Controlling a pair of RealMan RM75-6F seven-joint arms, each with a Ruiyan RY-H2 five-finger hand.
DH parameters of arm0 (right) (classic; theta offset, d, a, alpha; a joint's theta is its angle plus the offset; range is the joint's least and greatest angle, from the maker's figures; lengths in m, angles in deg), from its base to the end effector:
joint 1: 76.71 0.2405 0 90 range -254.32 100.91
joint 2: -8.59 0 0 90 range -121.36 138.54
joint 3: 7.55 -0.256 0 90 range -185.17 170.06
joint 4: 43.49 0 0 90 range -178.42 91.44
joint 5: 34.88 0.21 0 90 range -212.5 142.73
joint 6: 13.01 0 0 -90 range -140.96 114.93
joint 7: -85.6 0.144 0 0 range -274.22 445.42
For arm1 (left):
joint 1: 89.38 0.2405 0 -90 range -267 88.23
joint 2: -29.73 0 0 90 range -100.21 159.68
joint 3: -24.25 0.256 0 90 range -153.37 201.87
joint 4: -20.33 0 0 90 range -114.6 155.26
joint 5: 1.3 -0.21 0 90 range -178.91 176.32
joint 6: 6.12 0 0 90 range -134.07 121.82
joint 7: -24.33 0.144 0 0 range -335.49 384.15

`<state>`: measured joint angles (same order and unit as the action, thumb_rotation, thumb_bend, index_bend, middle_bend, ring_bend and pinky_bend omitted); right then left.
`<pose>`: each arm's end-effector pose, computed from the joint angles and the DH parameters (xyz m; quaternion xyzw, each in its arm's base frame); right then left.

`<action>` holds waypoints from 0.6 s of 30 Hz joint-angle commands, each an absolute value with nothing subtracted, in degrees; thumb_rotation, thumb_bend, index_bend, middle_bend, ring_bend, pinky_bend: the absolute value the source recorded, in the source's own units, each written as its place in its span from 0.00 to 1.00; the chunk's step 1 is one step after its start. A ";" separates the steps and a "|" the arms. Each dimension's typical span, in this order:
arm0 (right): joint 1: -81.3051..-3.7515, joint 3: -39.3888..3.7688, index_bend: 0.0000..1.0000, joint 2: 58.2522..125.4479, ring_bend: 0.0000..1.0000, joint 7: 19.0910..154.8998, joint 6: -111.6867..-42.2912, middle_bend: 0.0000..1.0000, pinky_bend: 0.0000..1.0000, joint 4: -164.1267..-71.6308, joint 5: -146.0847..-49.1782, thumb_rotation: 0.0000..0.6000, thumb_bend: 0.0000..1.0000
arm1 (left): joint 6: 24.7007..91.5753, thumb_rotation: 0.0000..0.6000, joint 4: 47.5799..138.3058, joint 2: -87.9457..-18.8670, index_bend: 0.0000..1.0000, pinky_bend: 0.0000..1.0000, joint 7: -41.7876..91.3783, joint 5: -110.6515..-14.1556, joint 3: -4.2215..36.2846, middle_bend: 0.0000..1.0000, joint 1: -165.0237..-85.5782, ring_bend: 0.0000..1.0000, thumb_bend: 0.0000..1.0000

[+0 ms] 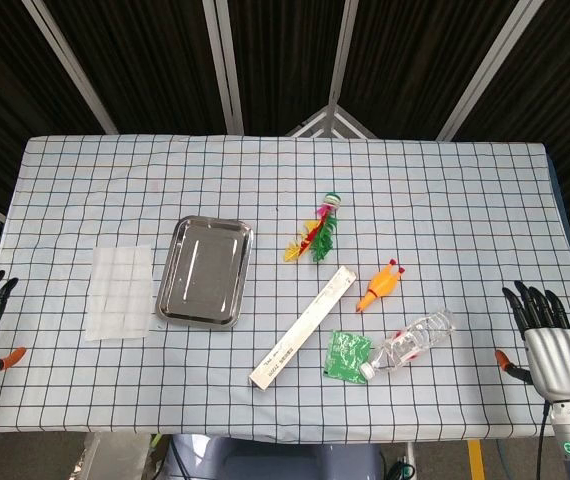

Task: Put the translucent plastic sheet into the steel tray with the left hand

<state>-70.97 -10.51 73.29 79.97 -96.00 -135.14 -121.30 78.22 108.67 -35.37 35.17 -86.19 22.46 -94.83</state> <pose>-0.3106 -0.1862 0.1520 0.6247 -0.3606 0.3560 0.5941 -0.3262 0.1814 0.1576 -0.6371 -0.3229 -0.3067 0.6290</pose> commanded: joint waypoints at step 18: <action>-70.69 -10.48 0.00 73.63 0.00 79.17 -95.66 0.00 0.04 -135.48 -121.32 1.00 0.29 | 76.97 1.00 109.10 -35.15 0.00 0.08 34.92 -85.24 22.72 0.00 -94.82 0.00 0.00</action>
